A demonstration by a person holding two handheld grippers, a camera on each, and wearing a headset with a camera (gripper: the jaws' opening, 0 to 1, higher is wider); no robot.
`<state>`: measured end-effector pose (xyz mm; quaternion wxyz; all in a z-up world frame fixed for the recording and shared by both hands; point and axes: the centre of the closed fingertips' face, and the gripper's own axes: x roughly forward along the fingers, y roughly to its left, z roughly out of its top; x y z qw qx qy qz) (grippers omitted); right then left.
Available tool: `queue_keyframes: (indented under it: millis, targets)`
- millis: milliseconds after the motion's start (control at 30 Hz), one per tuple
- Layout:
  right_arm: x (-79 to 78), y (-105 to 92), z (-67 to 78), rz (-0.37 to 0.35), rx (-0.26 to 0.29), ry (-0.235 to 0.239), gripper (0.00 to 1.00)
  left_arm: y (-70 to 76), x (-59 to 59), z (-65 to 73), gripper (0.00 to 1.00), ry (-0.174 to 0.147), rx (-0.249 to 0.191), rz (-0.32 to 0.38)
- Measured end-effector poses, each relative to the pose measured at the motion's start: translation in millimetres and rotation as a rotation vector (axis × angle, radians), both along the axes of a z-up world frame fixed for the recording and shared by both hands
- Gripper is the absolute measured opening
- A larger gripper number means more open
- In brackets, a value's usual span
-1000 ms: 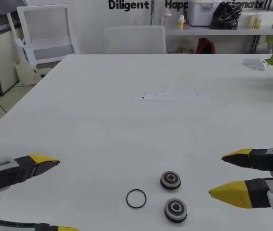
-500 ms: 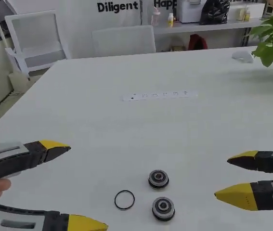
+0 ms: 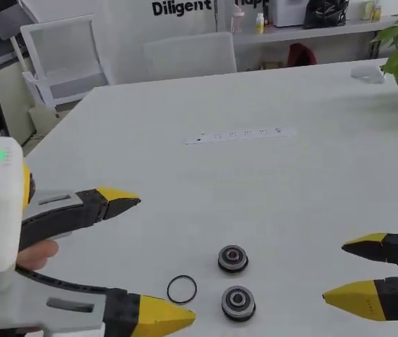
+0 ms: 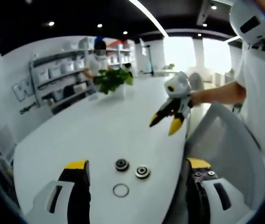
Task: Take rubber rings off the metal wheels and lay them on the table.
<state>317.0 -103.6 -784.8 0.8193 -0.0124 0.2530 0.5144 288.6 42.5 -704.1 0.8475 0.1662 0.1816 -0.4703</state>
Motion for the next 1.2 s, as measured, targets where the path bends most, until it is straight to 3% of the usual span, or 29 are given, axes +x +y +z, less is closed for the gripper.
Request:
queue_keyframes:
  millis: [133, 233, 367, 633, 767, 933, 1200]
  targets:
    - [1.1, 2.4, -5.9, 0.011, 0.004, 0.012, 0.56, -9.2, 1.9, -3.4, 0.85, 0.012, -0.001, -0.016]
    - [1.8, 5.8, -8.6, 0.027, 0.011, 0.018, 0.56, -13.0, 3.3, -8.4, 0.84, 0.015, 0.028, -0.02]
    - [1.6, 11.8, -12.6, 0.058, 0.004, 0.021, 0.56, -22.9, 1.4, -10.2, 0.84, 0.026, 0.016, -0.038]
    - [-2.2, 27.4, -18.7, 0.107, 0.01, 0.033, 0.54, -35.3, 7.1, -21.1, 0.77, 0.034, 0.053, -0.054]
    - [-4.1, 36.3, -25.0, 0.128, 0.013, 0.046, 0.54, -42.2, 8.1, -26.2, 0.73, 0.054, 0.039, -0.075]
    - [-6.1, 44.5, -30.9, 0.153, 0.001, 0.053, 0.53, -44.9, 16.8, -35.9, 0.68, 0.055, 0.053, -0.068]
    - [-1.6, 56.4, -41.2, 0.176, 0.02, 0.075, 0.48, -48.3, 23.3, -55.0, 0.62, 0.1, 0.072, -0.052]
